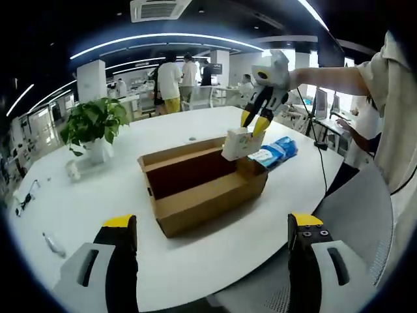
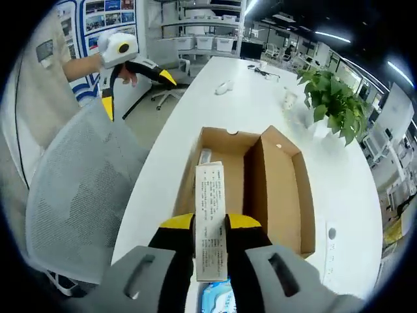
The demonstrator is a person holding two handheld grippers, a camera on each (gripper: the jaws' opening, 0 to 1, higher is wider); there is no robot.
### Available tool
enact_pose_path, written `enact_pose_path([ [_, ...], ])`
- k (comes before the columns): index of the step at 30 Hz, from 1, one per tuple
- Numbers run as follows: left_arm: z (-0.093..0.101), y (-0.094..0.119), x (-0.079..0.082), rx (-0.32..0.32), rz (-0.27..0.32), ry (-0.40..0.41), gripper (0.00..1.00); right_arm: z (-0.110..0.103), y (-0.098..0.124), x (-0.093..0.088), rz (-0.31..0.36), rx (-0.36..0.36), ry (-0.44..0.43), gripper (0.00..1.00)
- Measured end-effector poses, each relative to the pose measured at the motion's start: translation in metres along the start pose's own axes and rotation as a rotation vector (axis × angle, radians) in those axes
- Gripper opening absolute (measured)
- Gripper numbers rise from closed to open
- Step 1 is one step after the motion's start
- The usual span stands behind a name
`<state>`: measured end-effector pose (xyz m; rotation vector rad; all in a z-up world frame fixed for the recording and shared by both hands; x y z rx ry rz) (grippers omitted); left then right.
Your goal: Operate the shoe box by opening the lid, removing the specified soft item, and placing it in the target area until the item is outside and the box remains undamaged.
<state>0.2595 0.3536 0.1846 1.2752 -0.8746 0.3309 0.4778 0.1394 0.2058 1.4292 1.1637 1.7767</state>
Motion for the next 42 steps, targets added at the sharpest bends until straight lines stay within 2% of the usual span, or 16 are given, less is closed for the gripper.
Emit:
enact_pose_path([
  [7, 0.005, -0.002, 0.005, -0.005, -0.001, -0.007, 1.00, 0.007, 0.033, -0.017, -0.002, -0.030, -0.004, 0.15],
  [14, 0.007, -0.003, 0.007, -0.006, -0.001, -0.005, 1.00, 0.015, 0.060, -0.042, -0.011, -0.073, -0.007, 0.15],
  [30, 0.010, 0.002, 0.011, -0.012, 0.054, 0.023, 1.00, 0.040, 0.113, -0.115, -0.060, -0.174, -0.045, 0.15],
  [42, 0.011, 0.007, 0.012, -0.008, 0.080, 0.043, 1.00, 0.057, 0.135, -0.176, -0.163, -0.222, -0.058, 0.16],
])
Point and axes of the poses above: the point that each gripper's makers call its tool centre point, and the gripper's own axes: y roughly backward along the fingers, z roughly to its right, x roughly out of its top, the point moved 7 cm from there along y, roughly backward along the fingers, and after that the axes turned 12 degrees about -z, right-handed, at the moved point
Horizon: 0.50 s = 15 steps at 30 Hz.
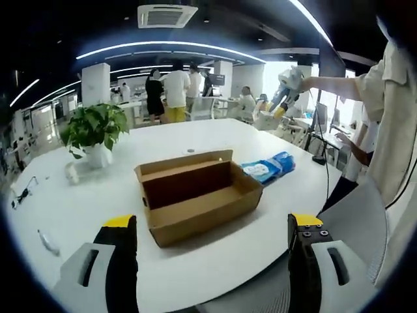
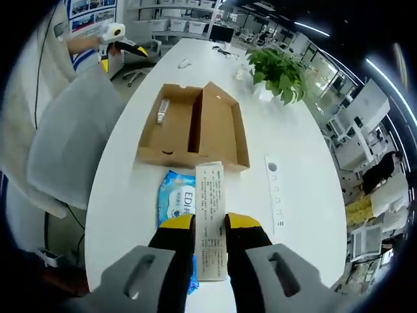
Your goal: Operate the shoe box by opening the lid, removing the specified soft item, and placing it in the target area until the item is outside and the box remains undamaged.
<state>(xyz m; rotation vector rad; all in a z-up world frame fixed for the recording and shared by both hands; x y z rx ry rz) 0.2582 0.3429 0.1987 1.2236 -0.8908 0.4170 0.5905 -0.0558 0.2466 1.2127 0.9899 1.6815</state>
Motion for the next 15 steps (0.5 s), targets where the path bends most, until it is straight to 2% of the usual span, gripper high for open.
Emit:
enact_pose_path([
  [15, -0.001, -0.003, 0.005, 0.014, 0.012, 0.001, 1.00, 0.024, -0.016, -0.062, -0.095, -0.036, 0.007, 0.16],
])
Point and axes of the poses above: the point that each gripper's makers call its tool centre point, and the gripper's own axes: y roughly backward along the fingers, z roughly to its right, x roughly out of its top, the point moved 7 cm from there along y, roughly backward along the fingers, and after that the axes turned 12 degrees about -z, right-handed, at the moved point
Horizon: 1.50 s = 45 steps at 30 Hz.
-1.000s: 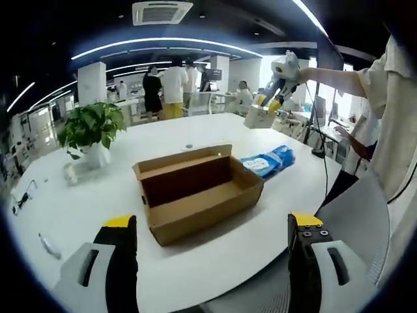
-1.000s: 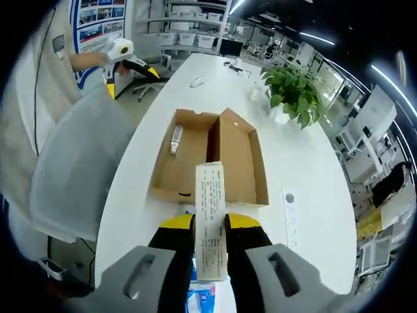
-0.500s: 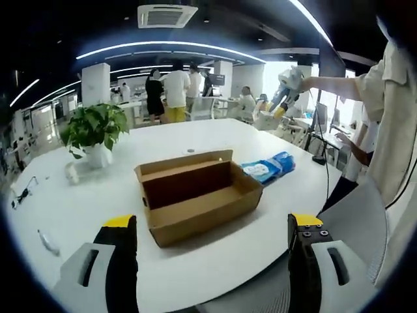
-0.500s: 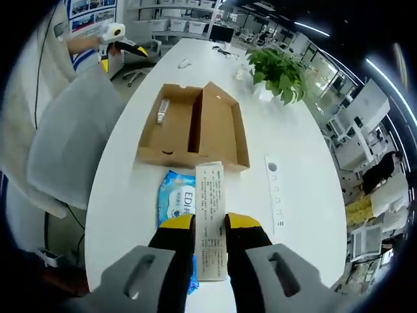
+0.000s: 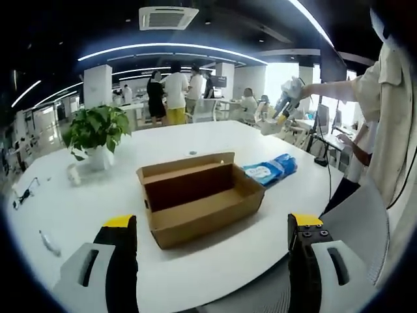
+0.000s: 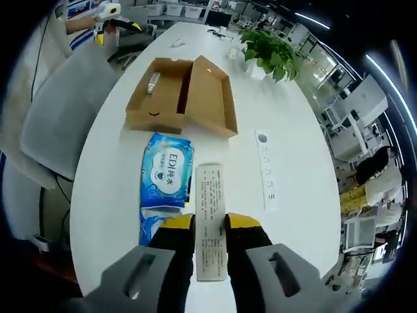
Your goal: Operate the shoe box by opening the lid, removing the specified soft item, and placing it in the target area until the item is outside and the box remains undamaged.
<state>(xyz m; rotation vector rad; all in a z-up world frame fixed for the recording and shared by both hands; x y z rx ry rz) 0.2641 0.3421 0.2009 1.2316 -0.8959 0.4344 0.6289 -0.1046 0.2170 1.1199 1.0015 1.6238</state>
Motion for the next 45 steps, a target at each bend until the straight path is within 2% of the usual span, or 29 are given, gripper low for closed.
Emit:
enact_pose_path([
  [10, -0.002, -0.002, 0.003, 0.030, 0.003, 0.007, 1.00, 0.006, -0.035, -0.030, -0.033, 0.003, 0.005, 0.16],
  [24, -0.003, -0.002, 0.006, 0.062, -0.004, 0.001, 1.00, -0.006, -0.091, -0.061, -0.075, 0.071, -0.008, 0.16],
  [38, 0.000, -0.011, 0.003, 0.045, -0.030, 0.000, 1.00, -0.023, -0.130, -0.073, -0.083, 0.101, -0.025, 0.16],
  [45, 0.002, -0.011, -0.002, 0.038, -0.045, 0.003, 1.00, -0.026, -0.134, -0.073, -0.078, 0.109, -0.039, 0.16],
])
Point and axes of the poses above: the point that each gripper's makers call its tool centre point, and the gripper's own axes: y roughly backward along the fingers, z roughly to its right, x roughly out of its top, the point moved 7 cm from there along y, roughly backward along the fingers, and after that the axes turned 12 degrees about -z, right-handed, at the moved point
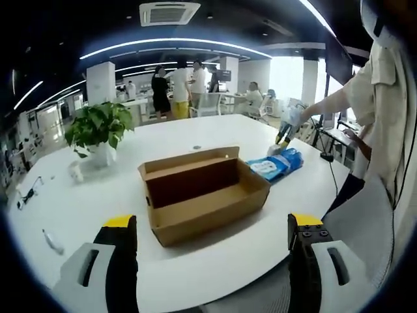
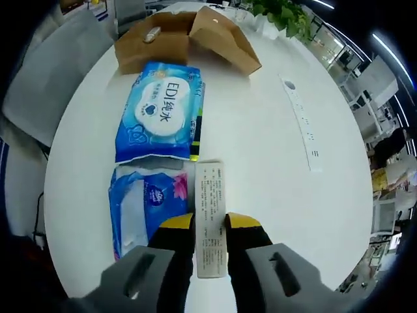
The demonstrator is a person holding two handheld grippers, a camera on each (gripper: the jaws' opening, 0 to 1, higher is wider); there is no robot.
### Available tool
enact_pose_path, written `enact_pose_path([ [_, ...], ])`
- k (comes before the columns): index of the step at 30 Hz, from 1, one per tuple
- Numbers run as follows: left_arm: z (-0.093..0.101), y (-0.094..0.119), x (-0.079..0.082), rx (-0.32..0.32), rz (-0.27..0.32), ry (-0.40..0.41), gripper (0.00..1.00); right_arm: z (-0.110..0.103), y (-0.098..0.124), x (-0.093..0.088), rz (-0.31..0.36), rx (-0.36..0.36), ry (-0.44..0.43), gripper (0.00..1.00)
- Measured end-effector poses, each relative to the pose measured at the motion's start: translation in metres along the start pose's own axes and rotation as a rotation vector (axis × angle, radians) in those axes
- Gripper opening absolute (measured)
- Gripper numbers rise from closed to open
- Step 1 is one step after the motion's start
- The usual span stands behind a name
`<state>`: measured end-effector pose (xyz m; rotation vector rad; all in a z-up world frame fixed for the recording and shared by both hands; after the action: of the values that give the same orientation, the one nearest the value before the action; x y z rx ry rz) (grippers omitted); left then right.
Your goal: Operate the shoe box by opening the lid, removing the specified soft item, and placing it in the target area until the item is outside and the box remains undamaged.
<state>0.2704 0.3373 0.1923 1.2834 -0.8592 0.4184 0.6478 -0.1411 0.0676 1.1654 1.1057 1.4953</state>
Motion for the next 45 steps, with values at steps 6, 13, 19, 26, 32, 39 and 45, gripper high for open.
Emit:
enact_pose_path([
  [6, 0.000, -0.001, -0.001, -0.003, -0.002, -0.002, 1.00, -0.006, 0.000, 0.006, 0.004, 0.053, -0.015, 0.16],
  [13, 0.001, -0.002, -0.002, -0.006, -0.003, -0.008, 0.99, -0.004, 0.000, 0.006, -0.022, 0.036, -0.002, 0.16],
  [19, 0.001, -0.001, -0.005, -0.004, -0.004, -0.004, 0.99, -0.001, -0.002, 0.004, -0.034, 0.029, -0.004, 0.17],
  [26, -0.002, -0.001, -0.003, -0.005, -0.004, -0.008, 0.99, 0.001, -0.001, 0.005, -0.050, 0.013, 0.004, 0.17],
  [32, -0.010, -0.004, 0.003, -0.016, -0.014, -0.021, 0.95, 0.000, 0.011, 0.010, -0.041, -0.022, 0.010, 0.21],
  [39, -0.025, -0.011, 0.013, -0.048, -0.041, -0.066, 0.88, -0.006, 0.035, 0.016, -0.018, -0.056, -0.023, 0.23],
  [45, -0.041, -0.024, 0.021, -0.075, -0.059, -0.102, 0.80, -0.017, 0.056, 0.024, 0.039, -0.080, -0.117, 0.31],
])
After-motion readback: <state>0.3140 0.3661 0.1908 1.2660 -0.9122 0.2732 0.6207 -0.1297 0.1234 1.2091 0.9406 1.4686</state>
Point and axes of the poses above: the point that each gripper's makers call its tool centre point, and the gripper's own axes: y roughly backward along the fingers, z roughly to its right, x roughly out of its top, the point moved 7 cm from there along y, roughly backward along the fingers, and after that the axes turned 12 degrees about -z, right-handed, at the moved point
